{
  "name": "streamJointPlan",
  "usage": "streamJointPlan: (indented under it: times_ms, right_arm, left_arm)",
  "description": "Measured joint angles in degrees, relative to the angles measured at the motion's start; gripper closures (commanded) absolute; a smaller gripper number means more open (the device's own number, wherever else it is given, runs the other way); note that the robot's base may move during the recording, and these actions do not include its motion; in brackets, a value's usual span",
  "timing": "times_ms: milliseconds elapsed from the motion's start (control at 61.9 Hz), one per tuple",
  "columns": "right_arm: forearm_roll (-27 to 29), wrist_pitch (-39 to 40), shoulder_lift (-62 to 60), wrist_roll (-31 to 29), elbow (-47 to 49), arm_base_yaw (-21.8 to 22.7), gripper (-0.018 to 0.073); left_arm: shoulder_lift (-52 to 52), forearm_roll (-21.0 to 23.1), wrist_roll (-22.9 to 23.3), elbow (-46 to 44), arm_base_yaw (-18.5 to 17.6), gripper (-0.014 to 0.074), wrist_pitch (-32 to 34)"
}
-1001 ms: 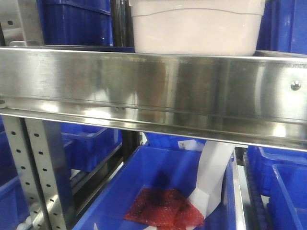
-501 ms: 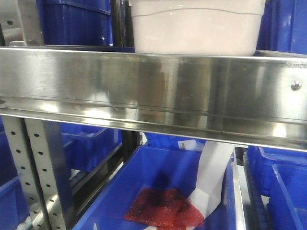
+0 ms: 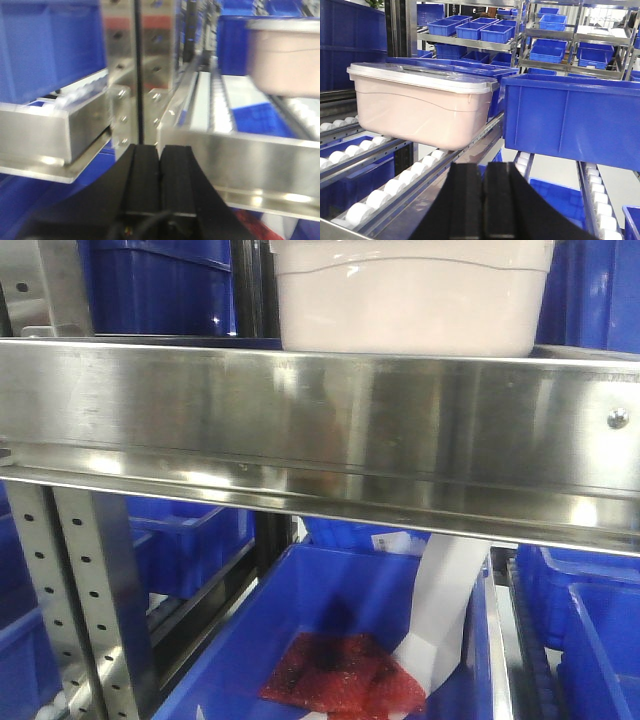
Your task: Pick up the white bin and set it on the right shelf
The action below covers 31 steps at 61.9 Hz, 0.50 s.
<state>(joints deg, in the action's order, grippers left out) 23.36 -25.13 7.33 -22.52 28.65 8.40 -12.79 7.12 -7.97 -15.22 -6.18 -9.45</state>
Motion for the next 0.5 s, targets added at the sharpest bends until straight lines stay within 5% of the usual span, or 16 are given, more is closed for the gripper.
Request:
streamJointPlan:
  times_ms: [242, 501]
  right_arm:
    - [0.0, 0.0, 0.0, 0.0, 0.0, 0.0, 0.0483]
    - [0.0, 0.0, 0.0, 0.0, 0.0, 0.0, 0.0483]
  left_arm:
    - [7.7, 0.4, 0.9, 15.9, 0.0, 0.0715, 10.3]
    - [13.3, 0.5, 0.9, 16.9, 2.9, 0.0715, 8.5]
